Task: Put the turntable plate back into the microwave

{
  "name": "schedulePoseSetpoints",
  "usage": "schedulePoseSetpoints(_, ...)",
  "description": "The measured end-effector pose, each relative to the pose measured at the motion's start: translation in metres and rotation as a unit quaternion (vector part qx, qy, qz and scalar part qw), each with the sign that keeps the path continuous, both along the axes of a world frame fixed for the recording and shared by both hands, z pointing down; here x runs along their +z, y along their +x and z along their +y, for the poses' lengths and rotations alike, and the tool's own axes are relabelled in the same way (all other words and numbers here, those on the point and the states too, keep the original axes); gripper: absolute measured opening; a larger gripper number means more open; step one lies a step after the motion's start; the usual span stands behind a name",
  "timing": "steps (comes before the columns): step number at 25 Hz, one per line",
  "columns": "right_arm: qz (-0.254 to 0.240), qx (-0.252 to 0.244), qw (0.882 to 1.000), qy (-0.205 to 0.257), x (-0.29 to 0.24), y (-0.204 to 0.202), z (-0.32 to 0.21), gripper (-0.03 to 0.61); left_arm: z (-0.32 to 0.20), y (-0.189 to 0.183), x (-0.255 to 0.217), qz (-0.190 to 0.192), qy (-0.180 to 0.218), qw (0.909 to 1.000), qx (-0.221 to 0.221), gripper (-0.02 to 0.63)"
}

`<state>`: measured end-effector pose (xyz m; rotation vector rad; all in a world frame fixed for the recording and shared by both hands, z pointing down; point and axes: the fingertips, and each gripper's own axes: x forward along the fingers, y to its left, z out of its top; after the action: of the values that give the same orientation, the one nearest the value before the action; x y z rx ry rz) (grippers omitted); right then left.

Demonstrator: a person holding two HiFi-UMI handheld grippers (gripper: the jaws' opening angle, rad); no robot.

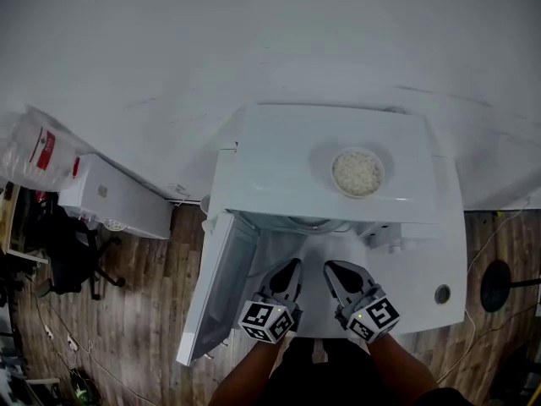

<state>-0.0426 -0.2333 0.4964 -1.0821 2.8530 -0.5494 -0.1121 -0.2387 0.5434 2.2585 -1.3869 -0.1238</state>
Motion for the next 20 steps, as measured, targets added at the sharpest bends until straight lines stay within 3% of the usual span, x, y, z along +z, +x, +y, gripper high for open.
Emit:
schedulePoseSetpoints(4,0.018,-0.025,0.999,0.029,-0.025,-0.008,0.020,0.017,0.016,0.001,-0.007,-0.044,0.009,0.9990,-0.002,0.028)
schedulePoseSetpoints(20,0.075,0.020,0.995,0.057,-0.040,-0.005,0.022,0.017,0.031,0.005,-0.038,-0.059,0.030,0.9977,-0.007,0.028)
